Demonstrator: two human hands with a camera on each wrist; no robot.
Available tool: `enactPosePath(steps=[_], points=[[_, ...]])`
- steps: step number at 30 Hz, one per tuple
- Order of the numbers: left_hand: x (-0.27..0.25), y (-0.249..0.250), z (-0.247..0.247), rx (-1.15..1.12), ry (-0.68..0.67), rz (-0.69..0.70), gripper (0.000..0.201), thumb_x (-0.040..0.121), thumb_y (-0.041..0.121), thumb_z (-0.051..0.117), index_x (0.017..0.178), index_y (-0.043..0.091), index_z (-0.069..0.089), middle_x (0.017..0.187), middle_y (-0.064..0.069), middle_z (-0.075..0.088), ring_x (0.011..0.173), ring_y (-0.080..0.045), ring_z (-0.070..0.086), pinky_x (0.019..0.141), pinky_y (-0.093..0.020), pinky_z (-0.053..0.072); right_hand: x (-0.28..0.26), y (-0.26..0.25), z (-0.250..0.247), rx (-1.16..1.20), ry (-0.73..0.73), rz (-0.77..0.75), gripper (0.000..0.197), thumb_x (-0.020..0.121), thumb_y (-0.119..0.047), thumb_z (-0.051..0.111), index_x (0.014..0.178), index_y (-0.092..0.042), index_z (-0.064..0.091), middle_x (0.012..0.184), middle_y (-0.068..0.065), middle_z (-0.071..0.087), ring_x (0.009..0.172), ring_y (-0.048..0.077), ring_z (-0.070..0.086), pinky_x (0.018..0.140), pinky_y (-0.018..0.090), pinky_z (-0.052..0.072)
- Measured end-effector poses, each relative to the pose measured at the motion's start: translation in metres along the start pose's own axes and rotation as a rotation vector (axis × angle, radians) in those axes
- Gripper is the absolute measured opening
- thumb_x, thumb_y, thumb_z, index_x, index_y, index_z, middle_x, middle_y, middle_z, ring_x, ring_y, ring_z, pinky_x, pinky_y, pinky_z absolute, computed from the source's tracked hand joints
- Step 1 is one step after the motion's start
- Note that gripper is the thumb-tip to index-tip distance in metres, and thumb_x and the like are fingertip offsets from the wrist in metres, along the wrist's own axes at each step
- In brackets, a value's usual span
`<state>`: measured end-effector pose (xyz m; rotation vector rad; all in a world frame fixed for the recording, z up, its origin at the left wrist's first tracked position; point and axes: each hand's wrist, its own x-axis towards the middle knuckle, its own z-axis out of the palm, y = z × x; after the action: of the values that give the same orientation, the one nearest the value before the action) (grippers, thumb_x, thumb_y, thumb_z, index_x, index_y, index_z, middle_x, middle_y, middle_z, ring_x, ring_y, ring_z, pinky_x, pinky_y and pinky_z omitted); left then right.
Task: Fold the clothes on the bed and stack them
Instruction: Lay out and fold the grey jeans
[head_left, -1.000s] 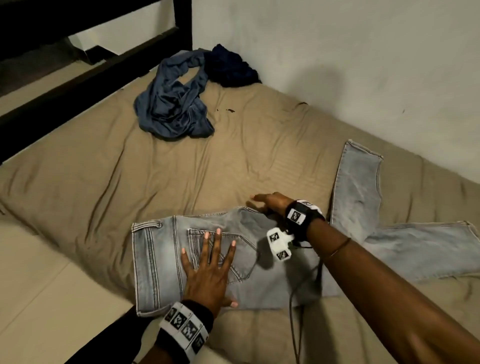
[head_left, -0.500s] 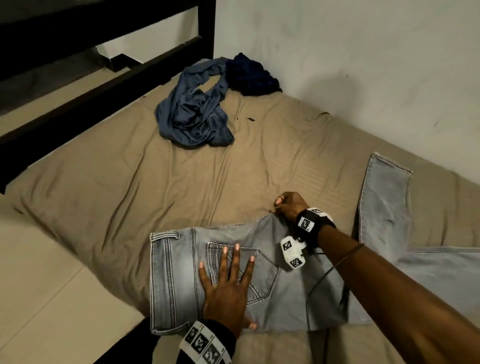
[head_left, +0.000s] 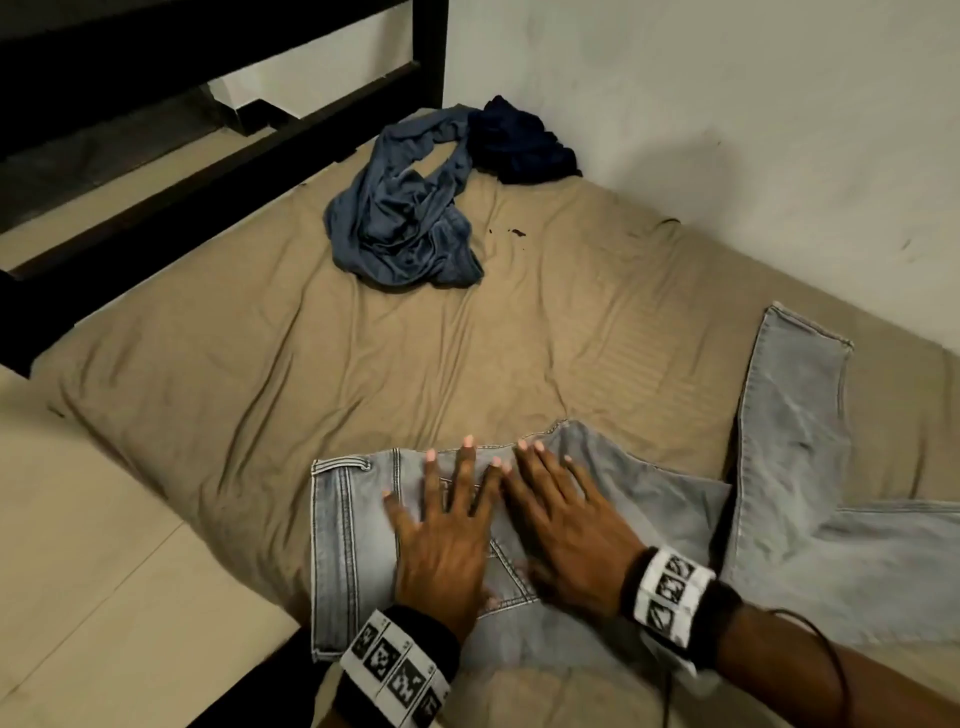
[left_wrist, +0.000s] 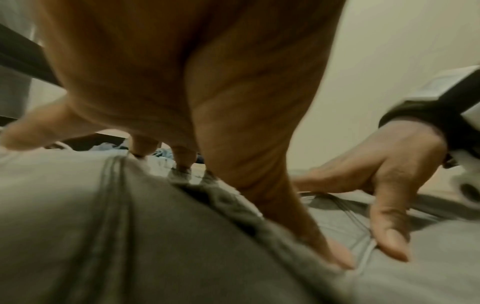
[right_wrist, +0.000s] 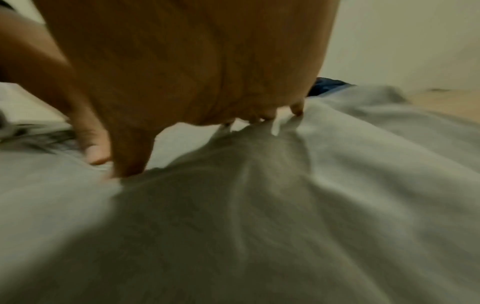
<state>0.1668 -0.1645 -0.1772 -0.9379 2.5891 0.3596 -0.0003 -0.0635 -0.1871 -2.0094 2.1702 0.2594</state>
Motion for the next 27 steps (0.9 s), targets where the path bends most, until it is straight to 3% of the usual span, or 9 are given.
enactPosePath(steps=[2, 4, 9, 15, 18, 20, 24, 26, 27], points=[[0.001, -0.008, 0.008, -0.040, -0.030, -0.102, 0.152, 0.058, 0.078, 0.076, 0.149, 0.035, -0.038, 0.157, 0.001, -0.046, 0.146, -0.040, -0.036, 0.104, -0.087, 0.002, -0.014, 0.010, 0.021, 0.042, -0.158, 0.045, 0.133, 0.071, -0.093, 0.043, 0.159, -0.010, -0.013, 0.165, 0.020, -0.018, 0.152, 0.039, -0.018, 0.123, 0.060, 0.002], [0.002, -0.018, 0.012, -0.125, -0.050, -0.172, 0.159, 0.047, 0.084, 0.076, 0.146, 0.041, -0.041, 0.154, 0.005, -0.049, 0.143, -0.042, -0.040, 0.101, -0.089, 0.007, -0.012, 0.033, 0.030, 0.100, -0.249, 0.084, 0.156, 0.052, -0.105, 0.045, 0.155, -0.011, -0.026, 0.160, 0.015, -0.035, 0.148, 0.033, -0.032, 0.124, 0.055, -0.003], [0.009, -0.028, 0.009, -0.291, -0.103, -0.267, 0.171, 0.032, 0.081, 0.084, 0.141, 0.049, -0.043, 0.146, 0.001, -0.058, 0.144, -0.043, -0.038, 0.101, -0.088, 0.015, 0.002, 0.044, 0.033, 0.104, -0.267, 0.187, 0.173, 0.028, -0.107, 0.050, 0.152, -0.019, -0.033, 0.158, 0.009, -0.040, 0.146, 0.034, -0.037, 0.116, 0.067, -0.014], [0.015, -0.027, 0.001, -0.308, -0.166, -0.287, 0.176, 0.029, 0.074, 0.089, 0.141, 0.047, -0.044, 0.142, -0.002, -0.062, 0.144, -0.044, -0.038, 0.102, -0.088, 0.012, 0.016, 0.048, 0.028, 0.202, -0.365, 0.210, 0.176, 0.028, -0.098, 0.066, 0.146, -0.024, -0.042, 0.155, 0.002, -0.047, 0.143, 0.034, -0.040, 0.106, 0.078, -0.016], [0.010, -0.011, -0.005, -0.198, -0.180, -0.318, 0.175, 0.037, 0.075, 0.088, 0.144, 0.034, -0.044, 0.149, -0.015, -0.053, 0.143, -0.049, -0.036, 0.105, -0.086, 0.007, 0.004, 0.050, 0.023, 0.231, -0.393, 0.164, 0.167, 0.039, -0.095, 0.067, 0.148, -0.025, -0.038, 0.157, 0.003, -0.044, 0.144, 0.036, -0.037, 0.108, 0.076, -0.017], [0.005, 0.011, -0.008, -0.107, -0.142, -0.263, 0.161, 0.056, 0.065, 0.090, 0.153, 0.023, -0.032, 0.156, -0.023, -0.040, 0.145, -0.051, -0.031, 0.110, -0.082, 0.006, -0.010, 0.044, 0.018, 0.199, -0.382, 0.161, 0.148, 0.057, -0.095, 0.059, 0.154, -0.025, -0.028, 0.161, 0.008, -0.036, 0.149, 0.036, -0.029, 0.112, 0.072, -0.015], [-0.008, 0.083, 0.005, -0.066, -0.117, 0.163, 0.107, 0.091, 0.042, 0.067, 0.162, 0.024, -0.011, 0.164, -0.019, -0.027, 0.151, -0.042, -0.025, 0.118, -0.071, 0.001, -0.071, 0.049, 0.009, 0.164, -0.309, 0.275, 0.089, 0.094, -0.073, 0.031, 0.162, -0.020, 0.008, 0.169, 0.013, -0.003, 0.156, 0.029, 0.002, 0.121, 0.059, 0.002], [-0.012, 0.116, 0.031, -0.065, -0.175, 0.230, 0.087, 0.101, 0.048, 0.049, 0.161, 0.030, -0.012, 0.167, -0.010, -0.023, 0.153, -0.035, -0.022, 0.115, -0.074, -0.003, -0.099, 0.076, 0.002, 0.039, -0.227, 0.241, 0.062, 0.097, -0.050, 0.034, 0.146, -0.016, 0.049, 0.152, 0.016, 0.047, 0.138, 0.030, 0.048, 0.112, 0.055, 0.033], [-0.014, 0.128, 0.043, -0.044, -0.184, 0.211, 0.079, 0.105, 0.049, 0.038, 0.160, 0.030, -0.015, 0.167, -0.007, -0.025, 0.154, -0.033, -0.022, 0.112, -0.076, -0.004, -0.111, 0.094, 0.001, -0.050, -0.241, 0.207, 0.049, 0.090, -0.041, 0.041, 0.122, -0.015, 0.068, 0.122, 0.013, 0.069, 0.110, 0.029, 0.067, 0.098, 0.047, 0.043]])
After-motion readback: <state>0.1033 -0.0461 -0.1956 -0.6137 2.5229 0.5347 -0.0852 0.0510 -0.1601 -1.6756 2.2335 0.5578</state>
